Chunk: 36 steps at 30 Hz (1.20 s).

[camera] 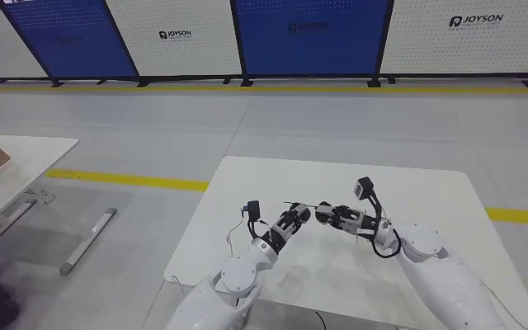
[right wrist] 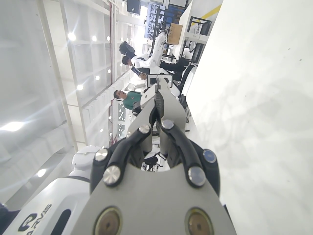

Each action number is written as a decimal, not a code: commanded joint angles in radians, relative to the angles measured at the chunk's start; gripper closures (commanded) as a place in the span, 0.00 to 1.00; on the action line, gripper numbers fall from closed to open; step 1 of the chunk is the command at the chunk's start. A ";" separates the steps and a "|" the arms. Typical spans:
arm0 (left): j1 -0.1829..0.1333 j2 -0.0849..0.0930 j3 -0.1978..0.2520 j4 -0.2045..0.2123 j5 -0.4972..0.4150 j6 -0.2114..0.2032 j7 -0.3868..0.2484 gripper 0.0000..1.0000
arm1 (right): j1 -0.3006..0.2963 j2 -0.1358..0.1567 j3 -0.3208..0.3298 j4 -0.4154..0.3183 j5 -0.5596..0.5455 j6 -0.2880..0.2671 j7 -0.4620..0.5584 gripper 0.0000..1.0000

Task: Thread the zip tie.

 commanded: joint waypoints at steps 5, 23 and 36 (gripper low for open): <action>0.005 0.000 -0.003 -0.001 0.007 0.007 -0.016 0.00 | -0.002 -0.005 0.009 0.005 -0.006 -0.003 0.007 1.00; -0.007 -0.007 -0.005 0.014 0.000 0.001 -0.007 0.62 | -0.009 -0.017 0.028 0.007 -0.031 0.002 0.018 1.00; -0.014 -0.012 -0.004 0.025 0.001 0.003 0.001 0.99 | -0.015 -0.024 0.045 0.012 -0.038 0.003 0.031 1.00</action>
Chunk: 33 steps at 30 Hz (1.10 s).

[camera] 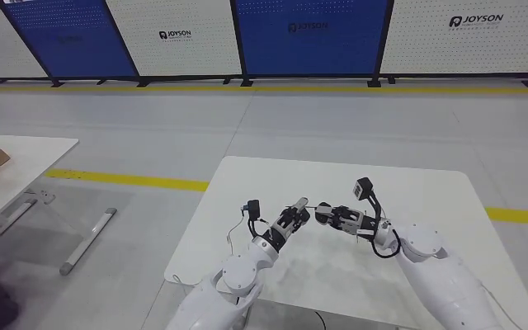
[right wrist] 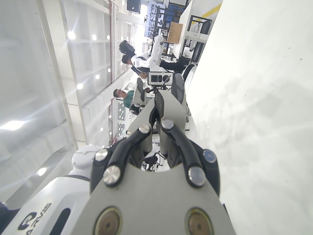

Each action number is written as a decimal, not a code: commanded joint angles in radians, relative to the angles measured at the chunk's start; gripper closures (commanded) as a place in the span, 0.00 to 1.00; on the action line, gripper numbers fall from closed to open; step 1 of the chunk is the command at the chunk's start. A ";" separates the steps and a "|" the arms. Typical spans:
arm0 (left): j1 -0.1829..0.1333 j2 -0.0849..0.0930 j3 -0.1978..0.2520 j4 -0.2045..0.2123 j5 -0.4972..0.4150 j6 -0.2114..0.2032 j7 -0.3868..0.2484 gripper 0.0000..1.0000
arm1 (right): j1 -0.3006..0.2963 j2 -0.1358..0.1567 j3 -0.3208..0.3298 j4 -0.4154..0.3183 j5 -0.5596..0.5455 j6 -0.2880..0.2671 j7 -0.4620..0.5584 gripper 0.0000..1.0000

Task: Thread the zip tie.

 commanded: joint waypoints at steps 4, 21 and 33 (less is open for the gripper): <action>-0.002 -0.002 0.002 0.003 0.003 0.004 0.004 1.00 | 0.000 -0.003 0.007 0.008 0.001 -0.001 0.009 1.00; 0.007 -0.009 0.008 -0.005 0.057 -0.009 0.053 1.00 | 0.002 -0.007 0.041 0.021 0.027 0.037 0.050 0.00; 0.062 0.007 -0.072 -0.021 0.024 0.017 -0.023 1.00 | -0.104 0.054 0.205 -0.124 0.016 0.184 0.097 0.00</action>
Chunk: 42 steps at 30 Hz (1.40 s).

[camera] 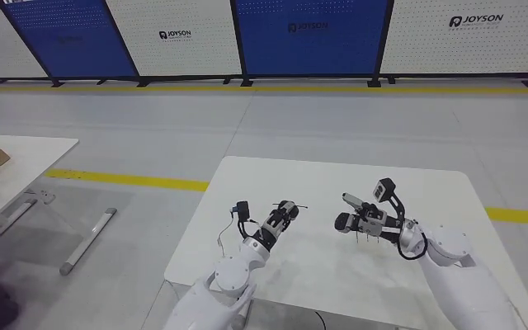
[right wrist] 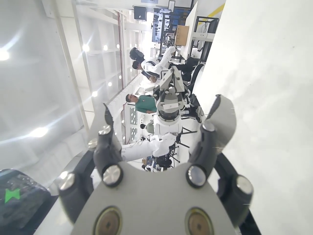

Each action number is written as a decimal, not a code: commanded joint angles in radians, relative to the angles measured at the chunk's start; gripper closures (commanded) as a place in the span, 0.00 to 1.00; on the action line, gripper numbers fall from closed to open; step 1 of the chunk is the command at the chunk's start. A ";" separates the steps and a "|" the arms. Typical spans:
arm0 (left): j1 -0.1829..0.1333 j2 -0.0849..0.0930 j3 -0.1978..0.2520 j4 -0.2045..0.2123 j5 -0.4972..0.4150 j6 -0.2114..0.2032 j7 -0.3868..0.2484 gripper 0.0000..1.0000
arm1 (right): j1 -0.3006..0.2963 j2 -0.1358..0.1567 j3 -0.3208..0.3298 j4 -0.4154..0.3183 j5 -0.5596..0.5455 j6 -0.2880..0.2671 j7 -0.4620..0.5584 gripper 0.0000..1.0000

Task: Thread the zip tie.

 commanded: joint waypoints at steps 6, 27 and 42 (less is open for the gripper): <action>0.004 0.002 -0.001 0.003 0.008 0.006 -0.026 1.00 | -0.001 0.001 0.002 -0.002 -0.001 0.003 0.000 0.00; 0.043 0.019 -0.054 -0.006 -0.105 -0.043 -0.239 1.00 | 0.097 0.042 0.019 -0.063 -0.261 0.187 0.173 0.00; 0.043 0.019 -0.054 -0.006 -0.105 -0.043 -0.239 1.00 | 0.115 0.061 0.026 -0.145 -0.414 0.254 0.163 0.00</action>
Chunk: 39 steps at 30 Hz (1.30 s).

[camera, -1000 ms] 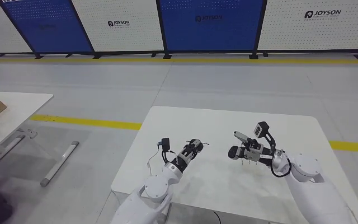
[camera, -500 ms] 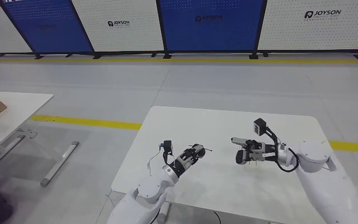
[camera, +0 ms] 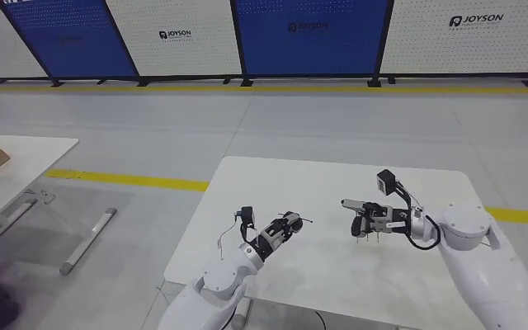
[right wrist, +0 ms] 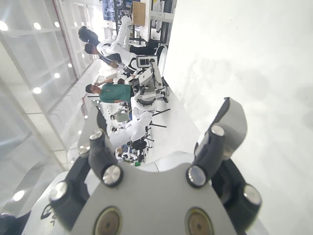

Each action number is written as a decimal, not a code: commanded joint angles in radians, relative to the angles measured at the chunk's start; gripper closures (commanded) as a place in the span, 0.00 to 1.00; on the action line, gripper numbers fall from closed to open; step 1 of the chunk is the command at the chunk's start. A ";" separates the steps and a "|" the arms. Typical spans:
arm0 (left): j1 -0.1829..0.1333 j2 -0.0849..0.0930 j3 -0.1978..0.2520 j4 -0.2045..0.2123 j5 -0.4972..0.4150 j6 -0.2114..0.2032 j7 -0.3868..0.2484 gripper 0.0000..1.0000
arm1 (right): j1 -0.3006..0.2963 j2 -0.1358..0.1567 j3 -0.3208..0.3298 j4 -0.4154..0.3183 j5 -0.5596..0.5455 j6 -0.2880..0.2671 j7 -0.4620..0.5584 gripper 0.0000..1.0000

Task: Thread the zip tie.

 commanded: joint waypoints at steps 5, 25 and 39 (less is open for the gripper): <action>0.000 0.000 0.000 0.000 0.000 0.000 0.000 1.00 | 0.044 0.032 0.014 -0.136 -0.229 0.168 0.062 0.00; 0.000 0.000 0.000 0.000 0.000 0.000 0.000 1.00 | 0.156 0.037 -0.103 -0.130 -0.542 0.175 0.142 0.00; 0.020 0.006 -0.083 -0.171 -0.177 -0.020 -0.030 1.00 | 0.156 0.037 -0.103 -0.130 -0.542 0.175 0.142 0.00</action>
